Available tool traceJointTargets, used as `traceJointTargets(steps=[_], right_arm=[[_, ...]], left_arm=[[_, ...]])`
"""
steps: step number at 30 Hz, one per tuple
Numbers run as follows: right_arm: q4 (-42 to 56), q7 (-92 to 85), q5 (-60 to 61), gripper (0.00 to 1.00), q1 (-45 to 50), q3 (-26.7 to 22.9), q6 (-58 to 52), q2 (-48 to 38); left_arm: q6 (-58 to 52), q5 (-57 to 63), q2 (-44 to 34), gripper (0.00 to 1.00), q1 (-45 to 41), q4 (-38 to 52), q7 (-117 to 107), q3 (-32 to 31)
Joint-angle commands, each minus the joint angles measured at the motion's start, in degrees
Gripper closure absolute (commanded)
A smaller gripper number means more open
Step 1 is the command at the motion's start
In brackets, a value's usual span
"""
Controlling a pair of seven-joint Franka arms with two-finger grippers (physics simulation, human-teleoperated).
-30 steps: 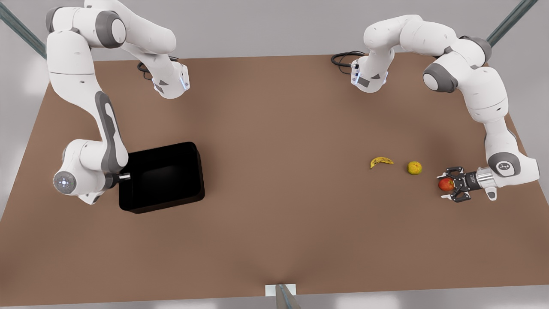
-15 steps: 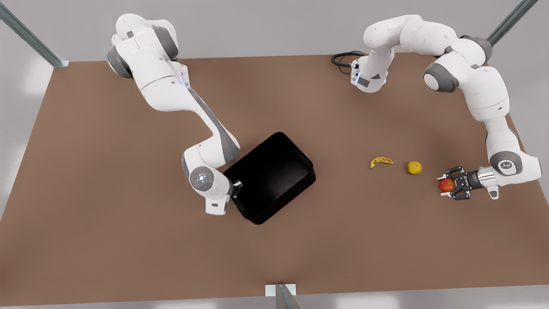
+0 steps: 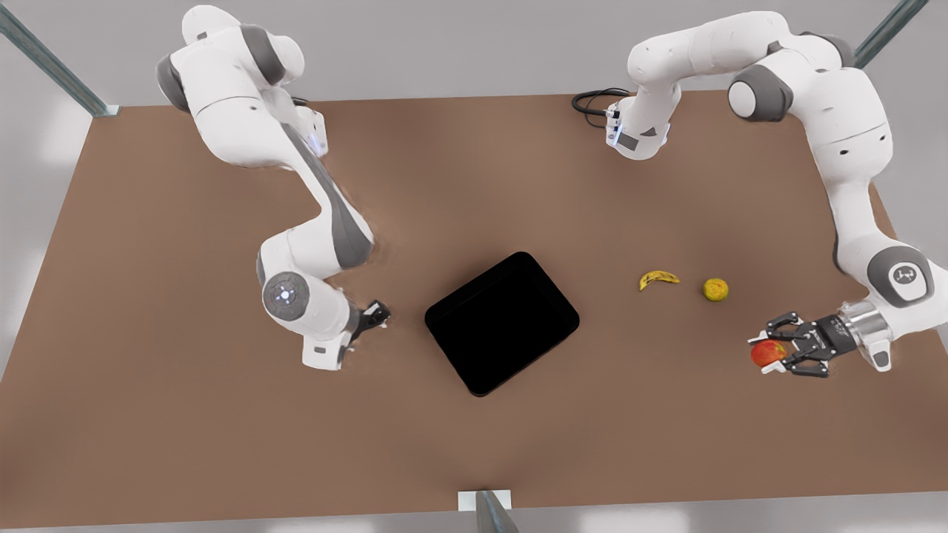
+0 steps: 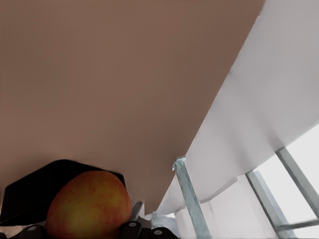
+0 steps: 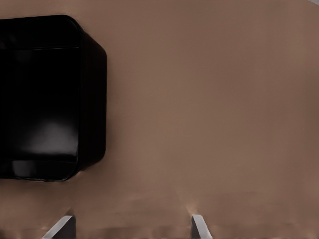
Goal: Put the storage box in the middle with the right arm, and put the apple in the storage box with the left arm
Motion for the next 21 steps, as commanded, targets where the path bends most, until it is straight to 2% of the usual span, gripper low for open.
traceJointTargets(steps=[1, 2, 3, 5, 6, 11, 21], right_arm=[[0.00, -0.02, -1.22, 0.00, -0.54, -1.72, -4.27, -1.98], [-0.35, -0.02, -4.56, 0.00, -4.21, -2.00, -10.52, -5.41], [-2.11, 0.07, -8.42, 0.00, -7.92, -2.00, -17.30, -12.61], [-9.93, 0.24, -11.60, 0.00, -14.34, 0.28, -20.30, -23.70], [-11.08, 0.33, -11.52, 0.00, -14.61, 0.46, -20.39, -24.85], [-10.73, 3.59, -11.52, 0.00, -14.61, -0.06, -20.39, -19.31], [-10.81, 2.97, -11.34, 0.00, -14.61, -1.21, -19.60, -19.31]], left_arm=[[-1.21, 27.86, -0.67, 0.79, -0.55, 0.13, -1.67, -0.18], [-1.21, 27.86, -1.55, 0.79, -2.22, 0.13, -5.00, -0.62], [-1.30, 27.86, -2.43, 0.79, -4.51, 0.13, -10.27, -1.23], [-0.86, 28.48, -4.28, 0.79, -6.00, 1.10, -20.13, -5.98], [-0.51, 28.57, -4.89, 0.79, -6.53, 1.18, -22.94, -7.91], [3.88, 29.18, -5.16, 0.79, -22.52, 1.27, -43.15, -8.26], [19.27, 26.37, -0.15, 0.79, -41.42, 1.45, -60.12, -9.85]])
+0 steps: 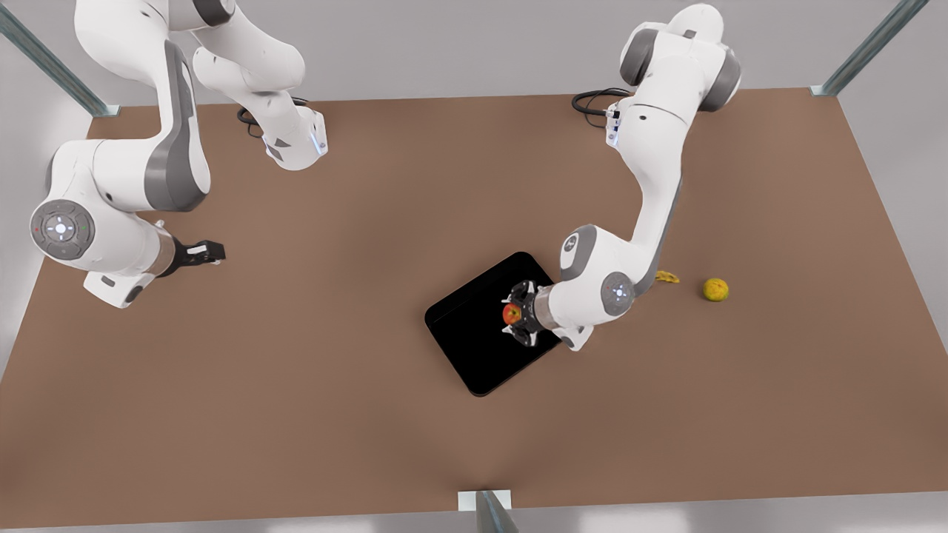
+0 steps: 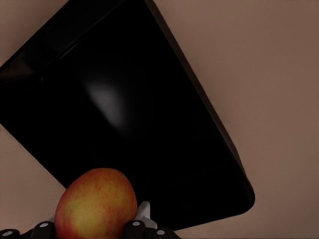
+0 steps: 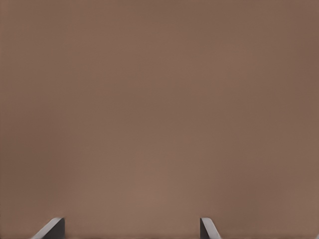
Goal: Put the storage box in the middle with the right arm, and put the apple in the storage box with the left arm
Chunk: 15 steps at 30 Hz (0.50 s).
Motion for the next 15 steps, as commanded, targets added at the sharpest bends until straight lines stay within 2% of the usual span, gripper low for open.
traceJointTargets(steps=[1, 2, 3, 11, 13, 15], right_arm=[[0.00, 0.02, 0.08, 0.00, 0.03, -0.07, 0.00, 0.00], [0.00, 0.02, 0.08, 0.00, 0.03, 0.02, 0.00, 0.00], [-0.09, 0.02, 0.08, 0.00, 0.03, 0.02, 0.00, 0.08], [-0.18, -0.07, 0.08, 0.00, 0.03, 0.02, 0.00, 0.08], [-0.18, -0.07, 0.08, 0.00, 0.03, -0.07, 0.00, 0.17], [-0.18, 0.02, 0.08, 0.00, 0.03, -0.07, 0.00, 0.35]], left_arm=[[-1.33, -6.10, 0.49, 0.79, -0.53, 0.09, 0.38, 0.05], [-0.01, -6.10, 0.93, 0.34, -1.59, 0.00, 0.38, 0.05], [-0.01, -5.66, 1.20, 0.00, -1.94, -0.09, 0.56, 0.05], [-0.01, -3.20, 1.11, 0.00, -1.94, 0.09, 1.26, 0.49], [-1.33, 2.16, -2.58, 0.00, -0.89, 1.05, 1.70, 1.02], [-8.44, 7.79, -9.08, 0.00, 5.61, 1.05, 10.30, 1.02]])
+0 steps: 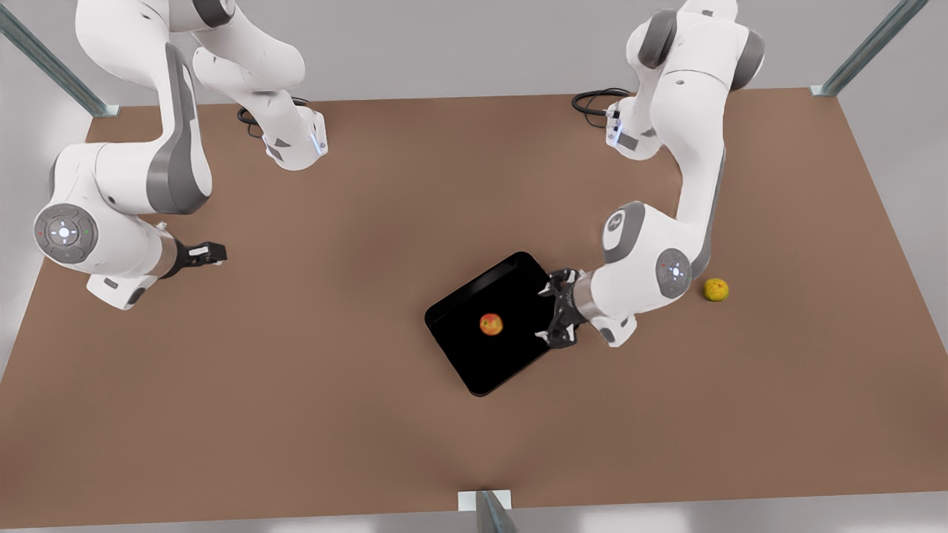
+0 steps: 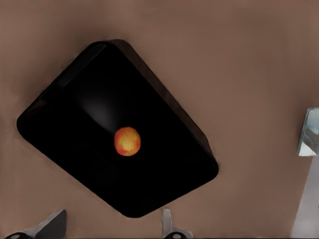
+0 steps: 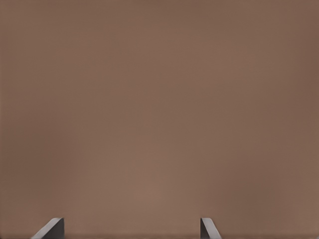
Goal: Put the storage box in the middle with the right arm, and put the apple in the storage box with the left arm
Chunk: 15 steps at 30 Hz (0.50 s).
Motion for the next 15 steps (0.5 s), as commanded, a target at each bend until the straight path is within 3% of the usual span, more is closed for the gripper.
traceJointTargets(steps=[1, 4, 6, 8, 9, 10, 13, 14, 15], right_arm=[[0.00, 0.00, 0.00, 0.00, -0.04, 0.05, 0.00, 0.06], [0.18, -0.09, 0.09, 0.00, -0.04, 0.05, 0.00, -0.12], [0.26, -0.09, 0.00, 0.00, -0.04, -0.04, 0.09, -0.47], [0.18, -0.18, 0.00, 0.00, -0.04, -0.04, 0.00, -0.73], [0.18, -0.18, 0.00, 0.00, -0.04, -0.04, 0.00, -0.82], [0.26, -0.18, 0.00, 0.00, -0.04, -0.04, -0.09, -0.82], [0.35, -0.26, 0.00, 0.00, -0.12, -0.38, -0.17, -0.82], [0.35, -0.35, 0.00, 0.00, -0.12, -0.65, -0.18, -0.82], [0.35, -0.35, 0.00, 0.00, -0.04, -0.74, -0.18, -0.82]], left_arm=[[-1.40, 7.14, -0.84, 0.00, 1.01, 0.00, 2.42, 0.40], [-11.15, 9.25, -7.42, 0.00, 3.21, -0.78, 28.85, 10.50], [-16.08, 16.26, -15.42, 0.00, 9.98, -2.11, 57.14, 9.28], [-17.05, 19.27, -27.80, 0.00, 14.47, -10.35, 61.76, 5.51], [-16.52, 19.89, -29.49, 0.07, 14.99, -12.83, 64.47, 4.45], [-16.87, 26.74, -30.72, 0.00, 16.93, -16.78, 84.24, 0.84], [-18.55, 26.13, -29.68, 0.00, 17.02, -16.35, 86.02, 0.31], [-14.85, 26.92, -24.23, 0.00, 17.45, -15.47, 86.02, -1.61], [-19.41, 26.83, -20.97, 0.00, 18.69, -10.29, 86.02, -2.67]])
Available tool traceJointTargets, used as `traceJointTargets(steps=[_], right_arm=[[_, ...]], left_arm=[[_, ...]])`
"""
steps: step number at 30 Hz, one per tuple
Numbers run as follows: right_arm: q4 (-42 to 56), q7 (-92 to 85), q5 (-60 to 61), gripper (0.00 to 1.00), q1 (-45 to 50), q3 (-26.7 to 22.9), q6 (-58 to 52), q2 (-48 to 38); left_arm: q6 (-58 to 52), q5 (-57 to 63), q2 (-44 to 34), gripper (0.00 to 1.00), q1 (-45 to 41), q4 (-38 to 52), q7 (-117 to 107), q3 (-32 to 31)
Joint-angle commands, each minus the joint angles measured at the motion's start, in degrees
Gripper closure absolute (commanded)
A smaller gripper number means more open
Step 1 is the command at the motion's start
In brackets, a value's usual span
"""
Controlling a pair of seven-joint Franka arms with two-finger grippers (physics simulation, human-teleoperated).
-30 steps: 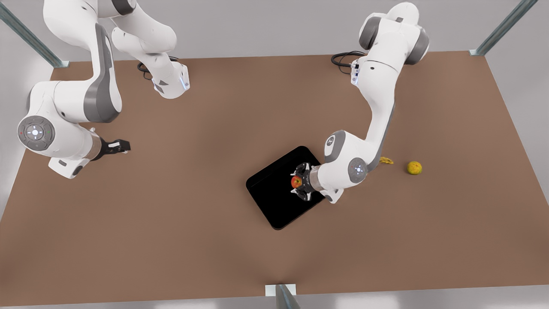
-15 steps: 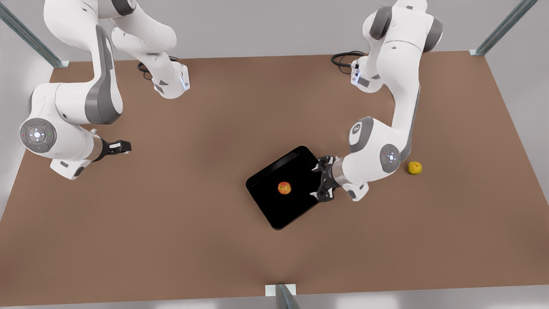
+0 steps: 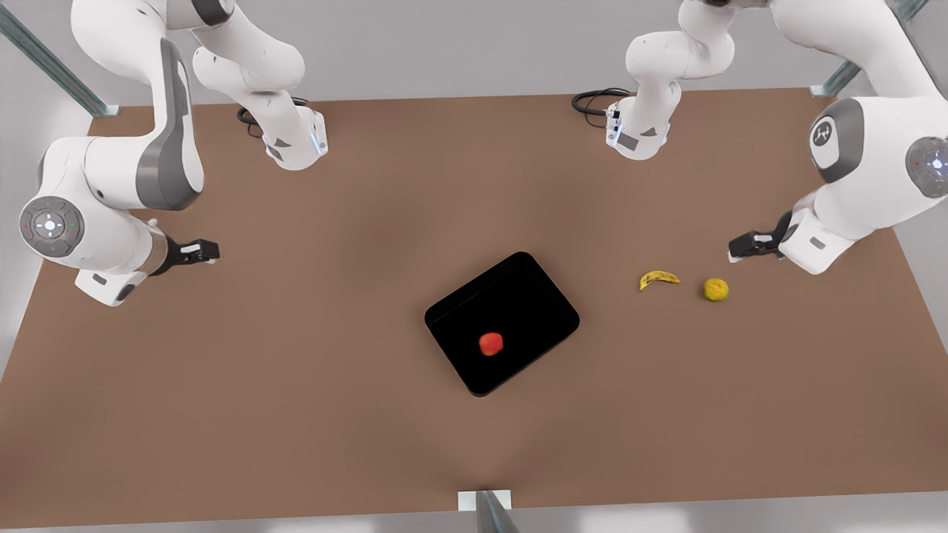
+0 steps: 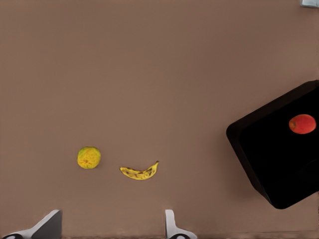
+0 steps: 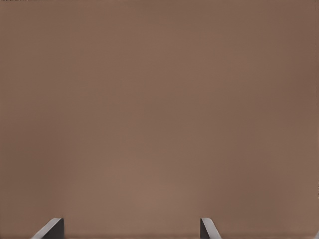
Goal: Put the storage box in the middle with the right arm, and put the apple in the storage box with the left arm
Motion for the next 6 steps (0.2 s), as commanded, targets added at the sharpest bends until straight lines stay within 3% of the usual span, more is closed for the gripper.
traceJointTargets(steps=[1, 6], right_arm=[[0.00, 0.00, 0.00, 0.00, 0.04, 0.00, 0.00, 0.00], [-0.09, 0.00, 0.00, 0.00, 0.04, 0.00, 0.00, 0.08]], left_arm=[[0.05, 1.97, -0.96, 0.00, 1.44, -1.56, 0.02, 0.10], [1.55, 1.79, -1.84, 0.00, 1.09, -3.07, -0.07, 0.10]])
